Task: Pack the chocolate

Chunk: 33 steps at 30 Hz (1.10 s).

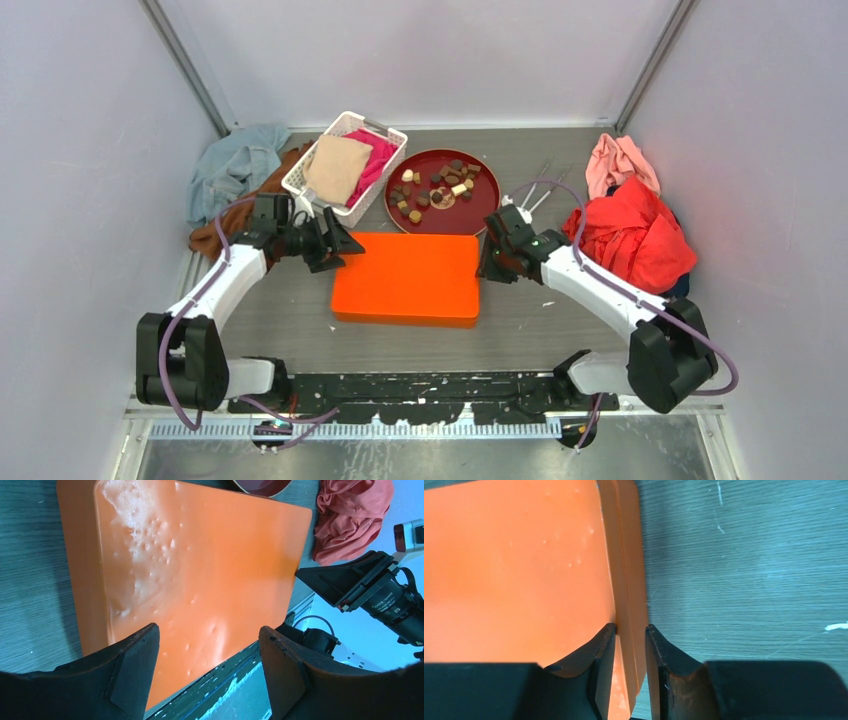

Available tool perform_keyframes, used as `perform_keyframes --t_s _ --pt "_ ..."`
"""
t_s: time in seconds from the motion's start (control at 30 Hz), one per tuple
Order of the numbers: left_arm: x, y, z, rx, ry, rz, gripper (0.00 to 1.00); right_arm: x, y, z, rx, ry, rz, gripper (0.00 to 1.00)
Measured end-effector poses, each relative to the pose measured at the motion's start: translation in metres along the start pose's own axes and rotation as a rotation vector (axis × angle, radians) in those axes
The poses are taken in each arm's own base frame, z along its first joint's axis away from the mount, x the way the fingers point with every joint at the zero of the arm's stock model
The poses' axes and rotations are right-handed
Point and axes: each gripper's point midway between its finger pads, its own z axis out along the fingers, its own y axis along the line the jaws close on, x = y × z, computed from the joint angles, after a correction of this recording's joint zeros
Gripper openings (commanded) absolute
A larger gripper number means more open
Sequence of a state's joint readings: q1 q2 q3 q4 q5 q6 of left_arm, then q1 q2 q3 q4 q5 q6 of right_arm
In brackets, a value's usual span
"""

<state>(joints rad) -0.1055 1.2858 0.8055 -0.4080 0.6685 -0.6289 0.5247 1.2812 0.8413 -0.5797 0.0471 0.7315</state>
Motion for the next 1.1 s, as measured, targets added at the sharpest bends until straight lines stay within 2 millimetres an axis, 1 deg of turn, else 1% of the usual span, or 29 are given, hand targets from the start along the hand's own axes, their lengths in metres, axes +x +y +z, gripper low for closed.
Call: perform_keyframes --t_s 0.07,0.13,0.2,0.27,0.33,0.4,0.43,0.5,0.53,0.57,0.67,0.73,0.87,0.93,1.0,1.07,1.1 --pt "0.000 -0.001 0.000 0.003 0.002 0.000 0.73 -0.002 -0.001 -0.002 0.046 -0.020 -0.039 0.38" --pt "0.001 -0.001 0.000 0.005 0.004 0.001 0.73 -0.003 -0.003 -0.007 0.095 -0.043 -0.087 0.40" --pt "0.001 -0.002 0.000 0.006 0.006 0.003 0.73 -0.007 -0.002 -0.018 0.130 -0.071 -0.128 0.37" --pt "0.002 -0.002 0.001 0.007 0.009 0.005 0.73 -0.017 0.010 -0.031 0.130 -0.117 -0.162 0.29" --pt "0.003 -0.003 0.001 0.008 0.012 0.007 0.73 -0.031 0.029 -0.046 0.101 -0.178 -0.187 0.23" --pt "0.004 -0.003 0.001 0.009 0.014 0.009 0.73 -0.039 0.043 -0.054 0.069 -0.216 -0.195 0.19" --pt "0.004 -0.004 0.002 0.009 0.015 0.010 0.73 -0.041 0.048 -0.055 0.055 -0.226 -0.198 0.18" --pt "0.005 -0.004 0.002 0.010 0.017 0.012 0.73 -0.037 0.050 -0.048 0.055 -0.217 -0.206 0.13" --pt "0.005 -0.004 0.002 0.010 0.018 0.012 0.73 -0.034 0.049 -0.039 0.063 -0.205 -0.208 0.11" --pt "0.005 -0.004 0.002 0.010 0.018 0.012 0.73 -0.026 0.044 -0.026 0.085 -0.179 -0.214 0.09" --pt "0.005 -0.004 0.002 0.010 0.018 0.013 0.73 -0.001 0.021 0.011 0.179 -0.084 -0.235 0.07" --pt "0.005 -0.004 0.002 0.010 0.019 0.013 0.73 -0.008 0.033 0.009 0.148 -0.110 -0.223 0.08" --pt "0.006 -0.004 0.002 0.009 0.020 0.013 0.73 -0.011 0.032 -0.004 0.152 -0.115 -0.229 0.09" --pt "0.006 -0.004 0.002 0.009 0.021 0.014 0.73 -0.021 0.038 -0.016 0.136 -0.143 -0.230 0.09" --pt "0.007 -0.005 0.002 0.010 0.024 0.015 0.73 -0.035 0.050 -0.030 0.101 -0.192 -0.221 0.09" --pt "0.007 -0.005 0.003 0.010 0.025 0.016 0.73 -0.045 0.055 -0.038 0.080 -0.229 -0.217 0.09" --pt "0.007 -0.005 0.003 0.010 0.024 0.016 0.73 -0.047 0.056 -0.039 0.078 -0.237 -0.217 0.09"
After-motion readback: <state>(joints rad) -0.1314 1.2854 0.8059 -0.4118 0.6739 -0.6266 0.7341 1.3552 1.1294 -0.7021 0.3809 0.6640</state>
